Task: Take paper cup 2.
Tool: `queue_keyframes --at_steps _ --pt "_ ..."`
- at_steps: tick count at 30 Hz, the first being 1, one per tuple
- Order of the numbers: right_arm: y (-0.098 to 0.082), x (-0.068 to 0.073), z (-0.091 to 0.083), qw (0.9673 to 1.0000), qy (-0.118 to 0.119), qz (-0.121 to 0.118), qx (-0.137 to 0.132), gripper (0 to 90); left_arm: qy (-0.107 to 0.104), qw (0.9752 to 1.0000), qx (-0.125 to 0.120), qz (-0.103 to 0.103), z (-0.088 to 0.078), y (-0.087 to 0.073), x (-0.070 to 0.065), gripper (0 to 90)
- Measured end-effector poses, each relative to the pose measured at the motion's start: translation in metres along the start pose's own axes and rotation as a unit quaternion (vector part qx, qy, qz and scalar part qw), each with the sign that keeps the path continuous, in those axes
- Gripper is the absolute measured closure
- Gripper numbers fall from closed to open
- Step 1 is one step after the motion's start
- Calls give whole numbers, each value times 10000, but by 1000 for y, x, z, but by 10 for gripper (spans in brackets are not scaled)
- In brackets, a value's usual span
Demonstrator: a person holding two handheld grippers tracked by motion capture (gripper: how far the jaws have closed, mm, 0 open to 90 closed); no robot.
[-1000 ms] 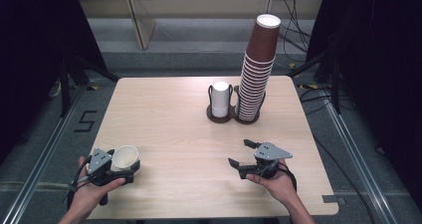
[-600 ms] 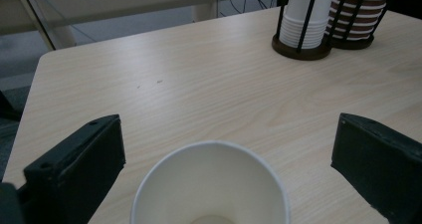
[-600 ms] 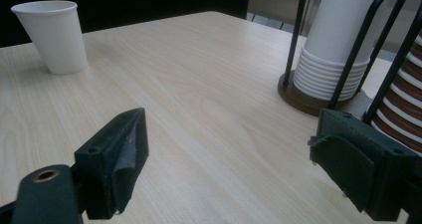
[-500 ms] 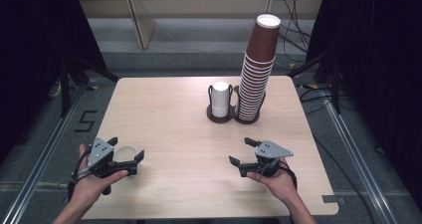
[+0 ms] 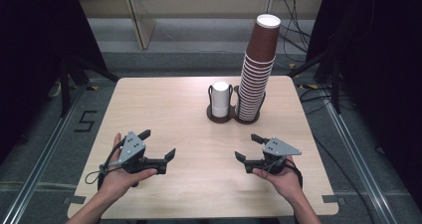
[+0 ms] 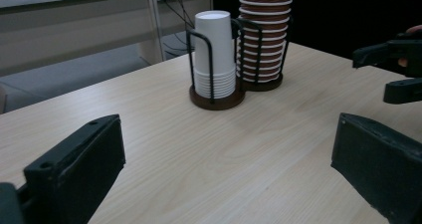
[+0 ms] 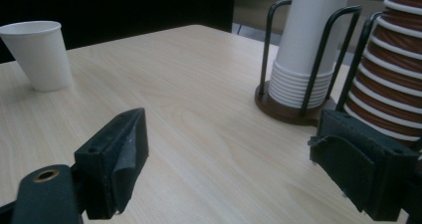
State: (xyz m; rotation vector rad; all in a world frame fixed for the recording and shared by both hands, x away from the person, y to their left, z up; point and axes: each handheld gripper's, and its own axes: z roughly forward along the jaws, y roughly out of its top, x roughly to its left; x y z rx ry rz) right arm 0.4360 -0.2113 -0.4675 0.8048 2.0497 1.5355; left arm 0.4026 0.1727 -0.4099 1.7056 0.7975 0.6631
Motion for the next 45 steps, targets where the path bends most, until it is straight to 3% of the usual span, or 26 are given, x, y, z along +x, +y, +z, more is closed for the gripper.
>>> queue_keyframes --at_steps 2,3,4,6,7,9,11,16,18,21,29,33,36,45 --pt "2 -1 -2 9998 24 184 13 151 -81 10000 -27 48 7 3 -7 0" --pt "4 -4 -2 9999 -92 30 -85 151 -129 9999 -31 89 11 5 -10 0" --pt "5 -4 -3 9998 -92 158 -52 151 -176 9998 -50 127 15 6 -13 0" --pt "9 -9 -2 9996 -146 22 -222 150 -251 9996 -73 143 25 9 -20 0" --pt "11 -9 -2 9995 -163 114 -254 150 -276 9995 -88 162 28 11 -22 0" --pt "16 -13 -3 9994 -216 -3 -269 150 -330 9992 -142 166 38 15 -28 0" --pt "21 -14 -5 9992 -254 197 -245 149 -400 9989 -168 193 47 19 -33 0" --pt "40 -26 -8 9978 -481 102 -446 149 -524 9978 -333 216 71 34 -46 0" --pt "50 -30 -11 9966 -592 249 -514 149 -541 9975 -409 220 80 41 -50 0" --pt "66 -42 -14 9945 -748 137 -719 149 -595 9967 -485 268 93 50 -55 0" --pt "113 -68 -15 9868 -1212 241 -1049 142 -669 9955 -554 371 133 76 -61 0" --pt "134 -78 -11 9837 -1372 158 -1148 141 -677 9953 -592 360 159 90 -63 0" --pt "150 -82 -6 9830 -1417 74 -1167 124 -653 9953 -621 357 176 100 -64 0" --pt "184 -98 7 9813 -1524 120 -1165 98 -561 9945 -793 401 216 128 -61 0"
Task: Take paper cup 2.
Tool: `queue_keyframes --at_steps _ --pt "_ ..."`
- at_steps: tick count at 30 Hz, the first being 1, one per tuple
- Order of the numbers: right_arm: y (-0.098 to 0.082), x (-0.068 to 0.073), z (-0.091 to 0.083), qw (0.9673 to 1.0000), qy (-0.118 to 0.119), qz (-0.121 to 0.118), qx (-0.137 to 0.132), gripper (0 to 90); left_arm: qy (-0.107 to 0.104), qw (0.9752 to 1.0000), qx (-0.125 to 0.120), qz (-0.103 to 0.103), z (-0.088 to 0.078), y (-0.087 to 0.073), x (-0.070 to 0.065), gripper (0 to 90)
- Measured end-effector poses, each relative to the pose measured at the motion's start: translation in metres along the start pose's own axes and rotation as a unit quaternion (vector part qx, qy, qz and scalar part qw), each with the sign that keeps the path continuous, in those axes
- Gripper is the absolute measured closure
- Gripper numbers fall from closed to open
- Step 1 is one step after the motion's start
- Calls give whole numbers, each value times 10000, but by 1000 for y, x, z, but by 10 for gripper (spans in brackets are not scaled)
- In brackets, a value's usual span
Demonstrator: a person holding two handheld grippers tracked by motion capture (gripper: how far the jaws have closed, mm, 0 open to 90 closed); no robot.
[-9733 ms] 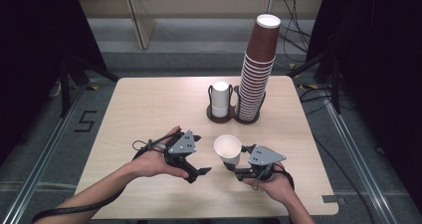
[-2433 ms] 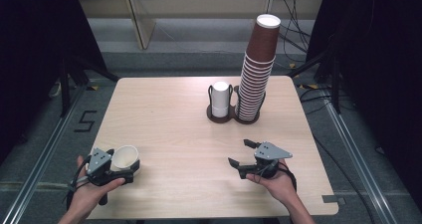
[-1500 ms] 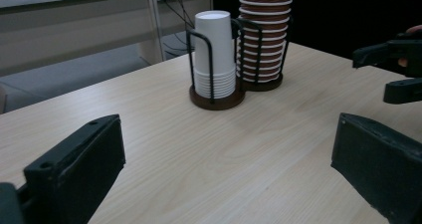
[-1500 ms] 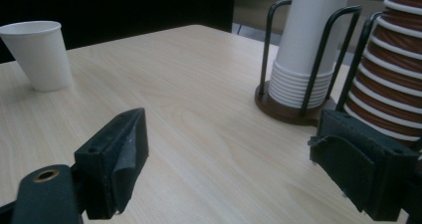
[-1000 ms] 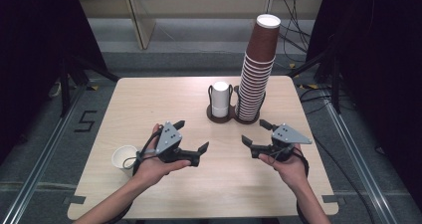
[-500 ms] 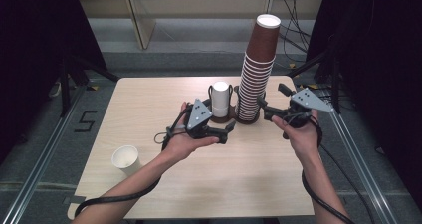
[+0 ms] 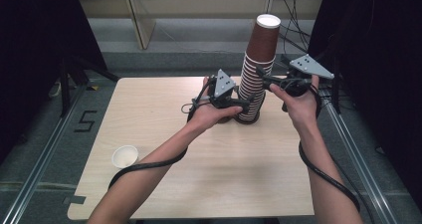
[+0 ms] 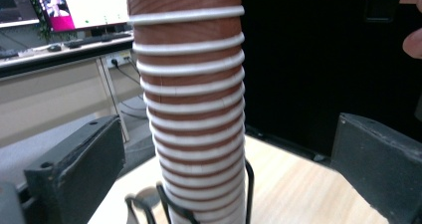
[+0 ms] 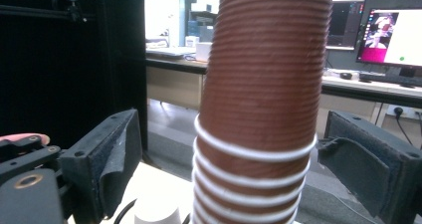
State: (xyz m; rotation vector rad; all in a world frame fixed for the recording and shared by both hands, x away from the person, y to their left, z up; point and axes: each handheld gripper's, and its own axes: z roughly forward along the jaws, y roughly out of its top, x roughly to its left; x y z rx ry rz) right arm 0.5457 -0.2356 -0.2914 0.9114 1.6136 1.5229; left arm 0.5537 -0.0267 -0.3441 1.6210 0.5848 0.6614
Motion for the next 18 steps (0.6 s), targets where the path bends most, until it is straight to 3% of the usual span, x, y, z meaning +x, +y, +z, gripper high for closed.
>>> queue_keyframes --at_steps 11,18 --pt "26 -14 31 9996 -158 94 194 73 22 9999 6 -153 43 21 13 0" --pt "40 -15 48 9994 -151 10 313 66 19 9996 59 -267 59 26 19 0"
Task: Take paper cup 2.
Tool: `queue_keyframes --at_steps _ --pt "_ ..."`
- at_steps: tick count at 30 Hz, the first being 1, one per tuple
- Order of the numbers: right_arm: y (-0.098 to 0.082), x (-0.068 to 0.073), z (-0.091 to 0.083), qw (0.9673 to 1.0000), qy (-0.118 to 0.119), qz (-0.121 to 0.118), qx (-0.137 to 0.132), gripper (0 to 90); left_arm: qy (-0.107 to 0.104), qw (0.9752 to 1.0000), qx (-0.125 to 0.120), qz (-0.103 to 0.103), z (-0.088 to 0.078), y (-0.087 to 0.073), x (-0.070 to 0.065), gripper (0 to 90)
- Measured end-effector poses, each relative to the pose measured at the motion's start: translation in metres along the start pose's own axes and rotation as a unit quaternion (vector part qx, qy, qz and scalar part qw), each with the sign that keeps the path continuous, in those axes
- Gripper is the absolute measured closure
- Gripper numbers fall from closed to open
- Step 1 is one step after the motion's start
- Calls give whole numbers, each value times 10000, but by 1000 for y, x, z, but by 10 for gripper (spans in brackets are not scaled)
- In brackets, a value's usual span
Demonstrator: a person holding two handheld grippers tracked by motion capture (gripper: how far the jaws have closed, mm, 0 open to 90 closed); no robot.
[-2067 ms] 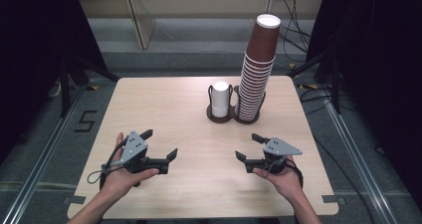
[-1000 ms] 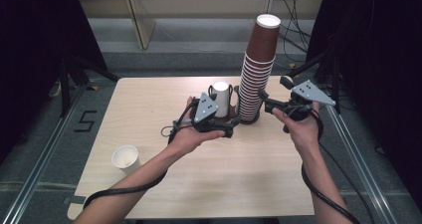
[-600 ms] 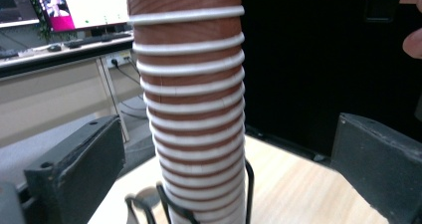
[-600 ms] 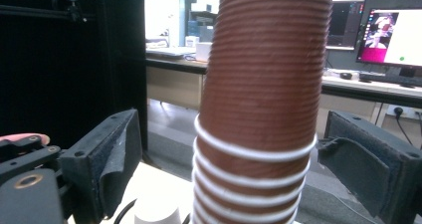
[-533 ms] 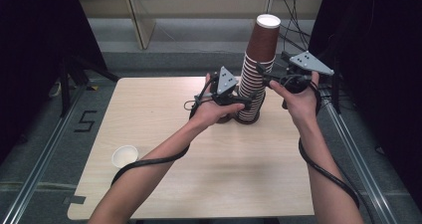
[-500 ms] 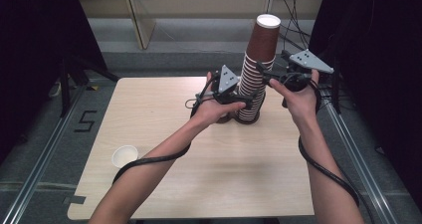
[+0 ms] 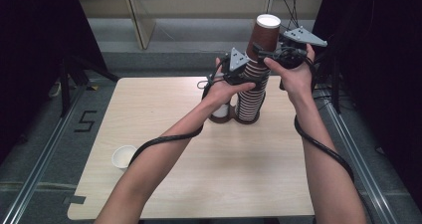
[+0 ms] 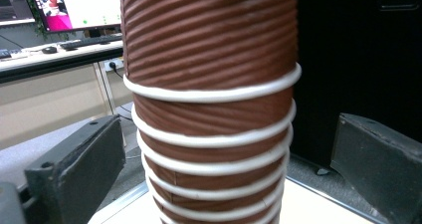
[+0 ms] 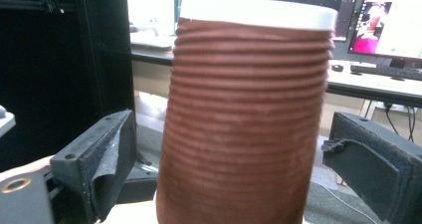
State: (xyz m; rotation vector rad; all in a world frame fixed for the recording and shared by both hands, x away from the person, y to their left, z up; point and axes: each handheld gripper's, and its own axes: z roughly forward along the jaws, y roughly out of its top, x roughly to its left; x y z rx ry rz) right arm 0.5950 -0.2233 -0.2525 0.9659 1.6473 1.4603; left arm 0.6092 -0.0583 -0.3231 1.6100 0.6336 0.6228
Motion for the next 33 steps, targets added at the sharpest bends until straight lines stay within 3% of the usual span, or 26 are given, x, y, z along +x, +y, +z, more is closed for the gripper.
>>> queue_keyframes --at_steps 10,14,25,33 --pt "7 0 13 9999 -57 116 70 63 -17 10000 9 -86 12 7 -1 8" --pt "6 -2 16 9997 -108 172 101 81 -14 9996 8 -291 15 7 4 34" --pt "3 -3 20 9994 -118 306 56 162 -24 9997 58 -240 19 7 6 49" --pt "10 -1 16 9987 -204 421 -207 179 -11 9997 53 -227 18 7 5 51"
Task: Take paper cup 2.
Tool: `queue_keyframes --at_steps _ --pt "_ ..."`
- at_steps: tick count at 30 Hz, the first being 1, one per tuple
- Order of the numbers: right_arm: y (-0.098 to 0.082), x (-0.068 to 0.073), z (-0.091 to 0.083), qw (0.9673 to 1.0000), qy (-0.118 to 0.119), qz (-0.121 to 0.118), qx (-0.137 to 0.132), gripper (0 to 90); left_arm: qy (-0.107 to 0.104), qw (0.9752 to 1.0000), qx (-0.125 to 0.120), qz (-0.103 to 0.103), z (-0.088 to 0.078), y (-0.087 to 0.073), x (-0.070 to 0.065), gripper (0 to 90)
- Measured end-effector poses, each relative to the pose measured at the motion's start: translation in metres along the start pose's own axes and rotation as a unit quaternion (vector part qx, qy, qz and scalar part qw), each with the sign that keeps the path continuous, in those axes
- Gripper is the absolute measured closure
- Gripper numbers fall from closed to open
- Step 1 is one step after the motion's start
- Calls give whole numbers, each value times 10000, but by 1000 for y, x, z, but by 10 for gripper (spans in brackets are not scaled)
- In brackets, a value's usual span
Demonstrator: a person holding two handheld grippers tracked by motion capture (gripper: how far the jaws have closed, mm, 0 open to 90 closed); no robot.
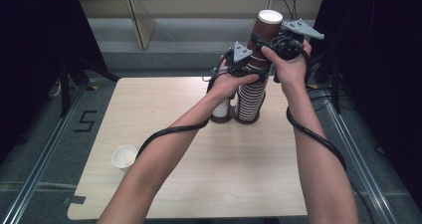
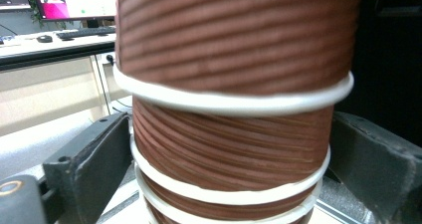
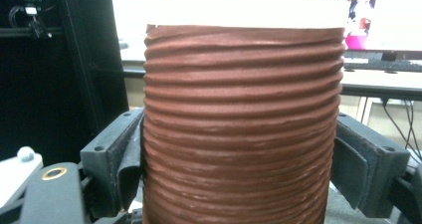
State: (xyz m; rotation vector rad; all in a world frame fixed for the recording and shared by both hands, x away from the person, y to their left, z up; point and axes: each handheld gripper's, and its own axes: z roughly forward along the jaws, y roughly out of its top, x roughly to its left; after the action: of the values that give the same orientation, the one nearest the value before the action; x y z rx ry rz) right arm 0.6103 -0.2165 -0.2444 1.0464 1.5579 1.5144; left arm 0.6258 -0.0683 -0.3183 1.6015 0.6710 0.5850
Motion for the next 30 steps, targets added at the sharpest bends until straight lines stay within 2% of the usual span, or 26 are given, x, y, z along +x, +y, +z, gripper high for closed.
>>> queue_keyframes --at_steps 2,8,12,19,20,21,26,30 --pt "1 -1 -1 10000 -32 -44 -12 181 3 10000 -1 6 0 0 0 51" --pt "5 0 -3 9998 -9 87 -193 186 3 10000 3 3 0 0 0 52" --pt "12 0 -7 9995 -16 59 -298 189 10 10000 21 42 0 0 0 51" --pt "24 -2 -11 9980 -61 122 -611 196 17 10000 -11 -3 0 0 0 52" --pt "26 -1 -12 9979 -67 132 -637 197 8 9999 65 88 -1 1 1 51" --pt "28 -2 -13 9980 -53 92 -628 197 4 10000 51 67 0 1 1 51" --pt "32 -2 -18 9969 -8 259 -745 199 12 10000 28 46 0 1 0 52" --pt "36 -6 -21 9945 36 404 -963 200 26 10000 35 69 0 1 0 52"
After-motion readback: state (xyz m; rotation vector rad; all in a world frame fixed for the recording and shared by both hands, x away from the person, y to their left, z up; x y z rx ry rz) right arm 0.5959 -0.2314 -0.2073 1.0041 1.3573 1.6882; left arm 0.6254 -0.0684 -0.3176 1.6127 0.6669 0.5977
